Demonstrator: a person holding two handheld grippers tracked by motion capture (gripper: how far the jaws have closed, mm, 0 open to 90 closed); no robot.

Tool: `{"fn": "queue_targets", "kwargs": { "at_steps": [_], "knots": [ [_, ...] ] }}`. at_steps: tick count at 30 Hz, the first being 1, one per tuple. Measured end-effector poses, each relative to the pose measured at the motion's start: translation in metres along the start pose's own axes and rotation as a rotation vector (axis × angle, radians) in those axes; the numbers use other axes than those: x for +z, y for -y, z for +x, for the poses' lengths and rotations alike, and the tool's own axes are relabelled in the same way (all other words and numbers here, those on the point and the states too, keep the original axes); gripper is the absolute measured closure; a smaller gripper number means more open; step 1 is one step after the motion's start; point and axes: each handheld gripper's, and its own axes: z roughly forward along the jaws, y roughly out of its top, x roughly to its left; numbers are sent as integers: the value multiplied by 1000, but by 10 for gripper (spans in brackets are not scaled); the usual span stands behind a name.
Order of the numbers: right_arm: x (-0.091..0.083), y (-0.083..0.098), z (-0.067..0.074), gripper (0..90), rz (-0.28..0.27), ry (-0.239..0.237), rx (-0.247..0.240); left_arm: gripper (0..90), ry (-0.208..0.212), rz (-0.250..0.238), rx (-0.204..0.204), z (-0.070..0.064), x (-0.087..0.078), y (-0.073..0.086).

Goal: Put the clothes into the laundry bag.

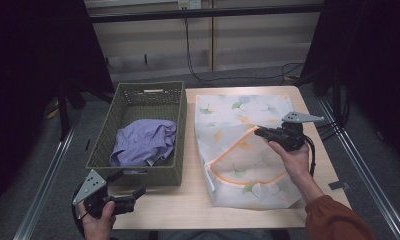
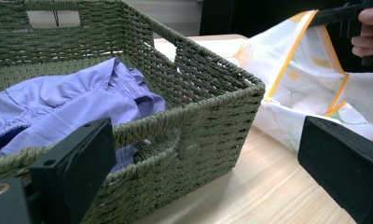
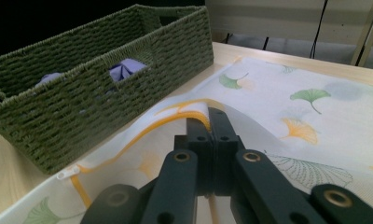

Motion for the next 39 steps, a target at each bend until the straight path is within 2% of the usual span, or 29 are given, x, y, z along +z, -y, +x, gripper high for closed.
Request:
{"fn": "queue_targets", "kwargs": {
  "at_steps": [7,13,17,21,22,23,24,26,27,28,29,30,31,33,34,35,36,39],
  "knots": [
    [1,-12,2,896,-31,-9,0,38,0,1,-1,0,0,0],
    [-2,-18,5,896,-82,-9,-5,38,-2,-3,0,1,0,-1],
    [-2,-17,7,896,-74,-16,-13,40,-10,5,4,1,1,-3],
    [-2,-17,7,896,-75,-13,-15,43,1,22,12,4,4,-8],
    [-2,-17,6,896,-72,-15,-16,46,3,33,12,5,5,-11],
    [-2,-17,6,896,-74,-14,-15,46,4,55,30,9,7,-18],
    [-3,-17,6,896,-71,-12,-13,47,-1,56,33,11,9,-21],
    [-3,-18,5,896,-69,-18,-9,52,3,62,28,14,10,-25],
    [-3,-18,4,896,-69,-18,-10,57,-2,79,21,19,15,-33],
    [-4,-18,4,896,-69,-17,-8,57,-2,79,21,19,15,-33],
    [-4,-18,3,896,-68,-19,-7,60,-6,102,30,25,19,-44],
    [-4,-18,3,896,-67,-20,-5,61,-6,102,30,25,19,-44],
    [-3,-18,3,896,-64,-21,-6,63,0,127,21,30,26,-55],
    [-3,-18,2,896,-61,-23,-9,68,2,140,18,32,30,-59],
    [-2,-17,3,896,-57,-23,-9,76,10,174,39,35,38,-66],
    [-2,-17,3,896,-57,-23,-9,85,10,174,39,35,38,-66],
    [-1,-17,3,896,-53,-29,-10,86,8,201,59,37,44,-71],
    [0,-17,3,896,-48,-29,-9,107,19,218,71,40,50,-76]
  ]
}}
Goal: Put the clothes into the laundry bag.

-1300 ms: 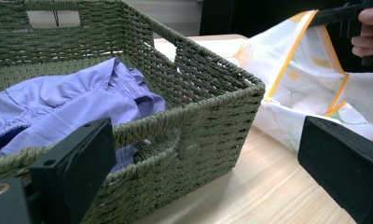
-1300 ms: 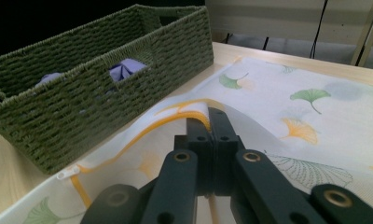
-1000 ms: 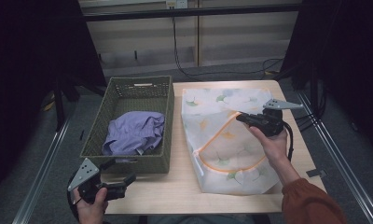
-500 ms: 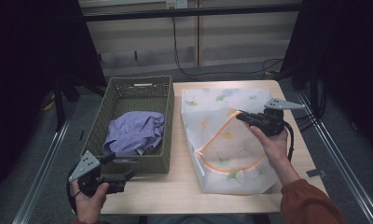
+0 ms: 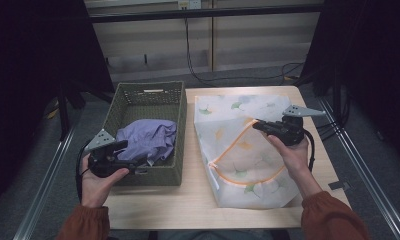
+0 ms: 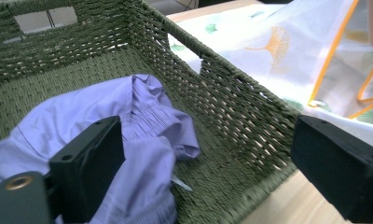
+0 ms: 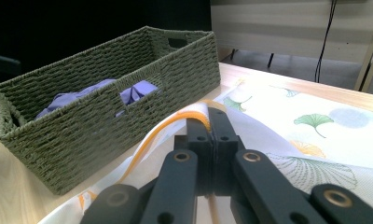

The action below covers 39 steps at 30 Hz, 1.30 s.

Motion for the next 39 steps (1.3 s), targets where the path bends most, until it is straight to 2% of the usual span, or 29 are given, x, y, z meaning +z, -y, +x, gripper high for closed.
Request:
{"fn": "queue_targets", "kwargs": {
  "at_steps": [1,3,12,16,18,19,20,22,25,27,28,29,30,32,33,34,35,37,38,39],
  "knots": [
    [0,0,0,896,1,-1,0,110,5,24,-1,5,4,-6],
    [1,1,0,896,3,-6,-1,119,6,40,-9,10,9,-11],
    [2,1,-1,895,9,-8,-1,154,-5,75,-18,32,24,-35],
    [3,2,-1,896,12,-11,3,146,-4,98,7,37,34,-44],
    [3,2,-1,896,11,-11,5,139,4,103,10,38,37,-46],
    [3,2,-1,896,12,-13,4,130,1,130,5,42,45,-47],
    [3,2,-1,896,12,-13,4,127,1,130,5,42,45,-47],
    [3,2,-1,896,13,-11,1,113,-6,157,-12,50,58,-47],
    [4,2,-1,896,17,-14,3,84,-1,173,-23,55,65,-46],
    [4,3,-1,896,20,-17,-1,57,7,229,-28,59,79,-43],
    [4,3,-1,896,20,-17,-1,53,7,229,-28,59,79,-43],
    [4,3,-1,896,21,-15,5,53,9,263,-13,62,84,-42],
    [5,3,-1,896,20,-15,5,50,4,283,-23,62,92,-39],
    [5,3,-1,896,21,-15,5,49,0,300,-16,63,95,-38],
    [5,3,-1,896,21,-15,5,49,10,318,-16,63,99,-36],
    [5,3,-1,896,21,-16,5,51,22,357,-14,64,107,-31],
    [5,3,-1,896,21,-17,6,56,19,380,-2,64,111,-29],
    [5,3,-2,896,22,-18,4,48,41,430,10,66,115,-27],
    [5,3,-2,896,21,-20,4,48,44,426,-22,65,119,-26],
    [5,4,-2,896,22,-20,5,45,47,444,-20,66,121,-25]
  ]
}}
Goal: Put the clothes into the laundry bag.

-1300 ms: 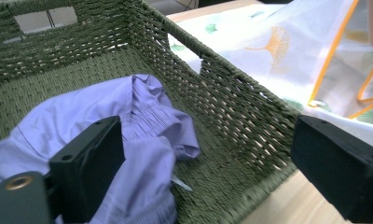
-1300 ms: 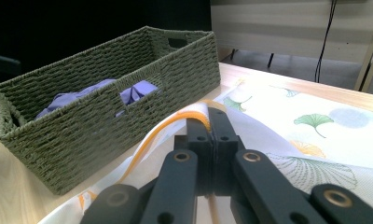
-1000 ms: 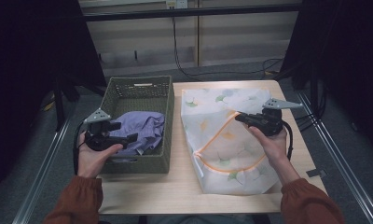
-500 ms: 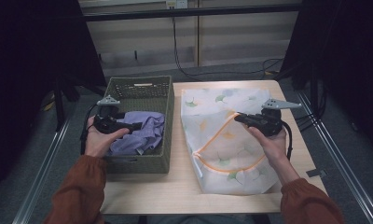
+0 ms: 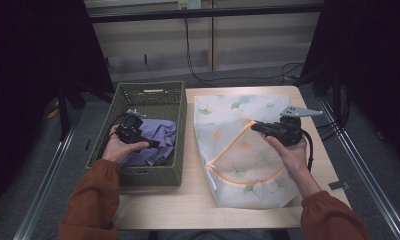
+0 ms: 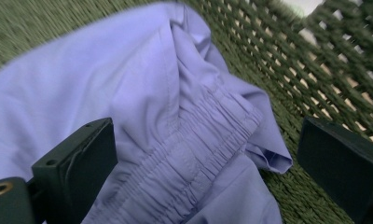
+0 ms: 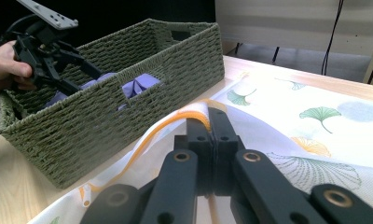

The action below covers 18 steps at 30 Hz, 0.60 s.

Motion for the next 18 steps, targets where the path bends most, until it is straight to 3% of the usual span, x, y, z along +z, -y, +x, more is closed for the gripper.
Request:
{"fn": "queue_targets", "kwargs": {
  "at_steps": [1,3,5,6,7,8,14,16,18],
  "knots": [
    [0,0,0,896,1,-2,-1,40,6,44,19,3,2,-1],
    [1,0,0,896,2,-3,-3,43,-11,72,-3,5,8,-1],
    [1,1,0,896,6,-2,4,63,6,106,-10,8,13,-2],
    [2,1,0,895,11,-3,0,61,4,107,-27,7,16,-2],
    [3,2,1,896,11,-5,2,55,4,107,-27,7,16,-2],
    [3,2,1,895,16,-9,3,56,-20,140,-2,10,18,-2],
    [4,3,0,895,24,-16,-2,37,-43,190,-18,15,26,0],
    [4,2,0,895,24,-17,1,34,-34,210,-31,16,29,0],
    [4,2,0,895,25,-14,2,50,-24,243,-17,18,32,0]
  ]
}}
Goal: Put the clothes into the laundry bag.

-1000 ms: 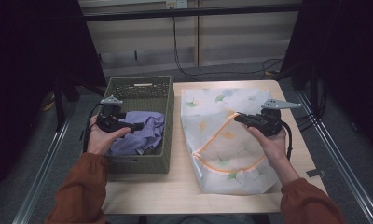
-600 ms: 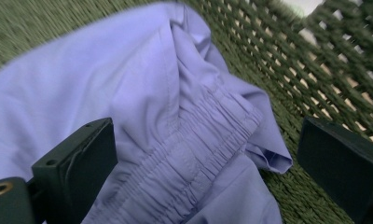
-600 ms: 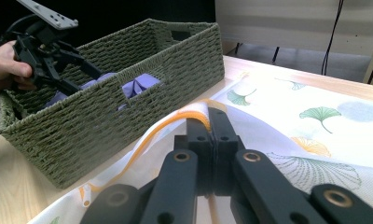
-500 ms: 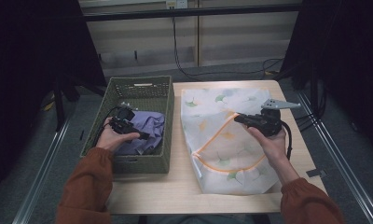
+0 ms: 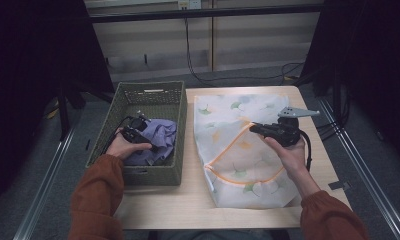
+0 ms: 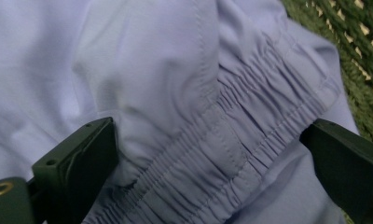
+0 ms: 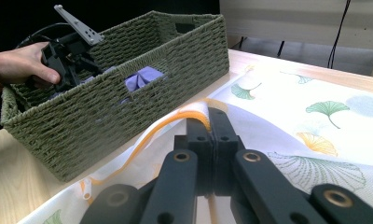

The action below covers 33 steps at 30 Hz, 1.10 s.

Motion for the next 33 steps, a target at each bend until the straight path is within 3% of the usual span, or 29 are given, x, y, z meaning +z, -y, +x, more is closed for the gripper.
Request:
{"fn": "queue_targets", "kwargs": {
  "at_steps": [5,6,8,13,15,16,21,29,31,33],
  "knots": [
    [0,0,-1,895,5,-3,0,41,27,29,2,-4,4,-1],
    [0,0,-1,895,4,-4,0,36,36,39,26,-6,7,-1],
    [0,0,-1,895,4,-5,-1,33,36,47,37,-7,8,-1],
    [0,0,0,895,5,-3,-2,35,-5,65,22,-6,16,0],
    [0,0,-1,895,4,-3,-1,44,-17,66,36,-7,17,0],
    [-1,0,-1,895,4,-4,-5,56,-31,101,72,-6,17,0],
    [-1,0,-2,895,5,-7,-3,49,-46,57,88,-4,20,3],
    [-1,0,-1,895,9,-11,0,4,-93,61,91,-8,25,2],
    [0,0,-1,895,12,-9,1,59,-102,98,88,-10,22,-1],
    [0,0,-1,895,13,-11,1,108,-122,105,97,-11,22,-3]
  ]
}}
